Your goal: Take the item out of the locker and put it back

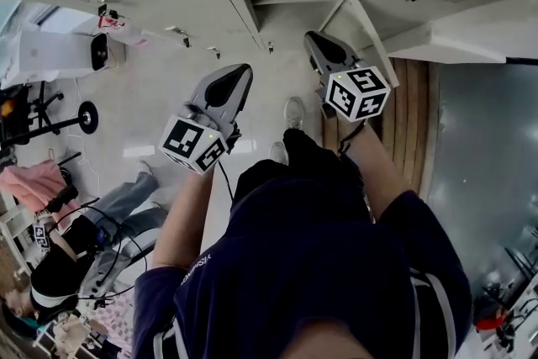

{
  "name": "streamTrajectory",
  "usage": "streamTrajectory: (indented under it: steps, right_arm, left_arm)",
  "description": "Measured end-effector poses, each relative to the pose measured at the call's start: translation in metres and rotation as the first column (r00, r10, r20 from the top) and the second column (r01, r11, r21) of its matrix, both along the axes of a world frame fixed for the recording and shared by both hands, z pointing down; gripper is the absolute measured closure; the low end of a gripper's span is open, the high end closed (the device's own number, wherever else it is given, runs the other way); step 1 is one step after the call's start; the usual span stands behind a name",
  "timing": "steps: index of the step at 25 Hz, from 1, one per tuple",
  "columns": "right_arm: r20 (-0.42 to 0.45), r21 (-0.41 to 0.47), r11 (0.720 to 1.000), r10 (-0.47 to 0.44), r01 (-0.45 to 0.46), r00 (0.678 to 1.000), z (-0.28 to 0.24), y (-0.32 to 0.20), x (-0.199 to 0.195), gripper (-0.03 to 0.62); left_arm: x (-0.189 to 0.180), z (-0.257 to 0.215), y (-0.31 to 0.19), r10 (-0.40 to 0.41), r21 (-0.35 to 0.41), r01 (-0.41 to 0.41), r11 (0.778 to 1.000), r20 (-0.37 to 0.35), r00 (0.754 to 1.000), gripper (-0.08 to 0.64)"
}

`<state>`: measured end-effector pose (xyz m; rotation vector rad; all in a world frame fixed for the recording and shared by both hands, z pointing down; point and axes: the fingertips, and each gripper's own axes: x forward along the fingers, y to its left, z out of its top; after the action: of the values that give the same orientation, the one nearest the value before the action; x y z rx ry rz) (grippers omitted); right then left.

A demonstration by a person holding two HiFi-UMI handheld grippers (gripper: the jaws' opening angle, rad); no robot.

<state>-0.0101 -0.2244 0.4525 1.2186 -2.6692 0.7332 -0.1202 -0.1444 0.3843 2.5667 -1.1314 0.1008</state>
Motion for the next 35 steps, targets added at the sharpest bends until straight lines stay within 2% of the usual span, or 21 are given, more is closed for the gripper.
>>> streamTrajectory:
  steps: [9, 14, 15, 16, 20, 25, 35]
  right_arm:
    - [0.064, -0.120, 0.993, 0.002, 0.006, 0.998, 0.064, -0.066, -0.015, 0.586]
    - [0.179, -0.214, 0.977, 0.063, -0.024, 0.982, 0.097, -0.089, -0.022, 0.583]
    - [0.215, -0.240, 0.970, 0.084, -0.031, 0.973, 0.103, -0.094, -0.023, 0.555]
    - [0.250, -0.266, 0.963, 0.108, -0.039, 0.962, 0.109, -0.100, -0.024, 0.509]
    - [0.355, -0.341, 0.936, 0.217, -0.090, 0.909, 0.130, -0.125, -0.029, 0.501]
    - [0.493, -0.426, 0.896, 0.344, -0.123, 0.799, 0.148, -0.164, -0.037, 0.490]
    - [0.565, -0.528, 0.829, 0.504, -0.183, 0.653, 0.180, -0.196, -0.042, 0.469]
  left_arm:
    - [0.007, 0.020, -0.038, -0.031, -0.040, 0.032, 0.999, 0.018, 0.999, 0.557]
    - [0.007, 0.028, -0.040, -0.029, -0.060, 0.031, 0.998, 0.037, 0.999, 0.557]
    - [0.007, 0.029, -0.040, -0.027, -0.065, 0.029, 0.997, 0.039, 0.999, 0.557]
    - [0.006, 0.031, -0.039, -0.024, -0.070, 0.027, 0.997, 0.042, 0.999, 0.557]
    - [0.000, 0.042, -0.033, -0.009, -0.102, 0.015, 0.995, 0.056, 0.998, 0.557]
    - [-0.014, 0.052, -0.038, 0.004, -0.118, 0.004, 0.993, 0.074, 0.997, 0.557]
    - [-0.030, 0.056, -0.055, 0.079, -0.118, -0.069, 0.991, 0.085, 0.993, 0.557]
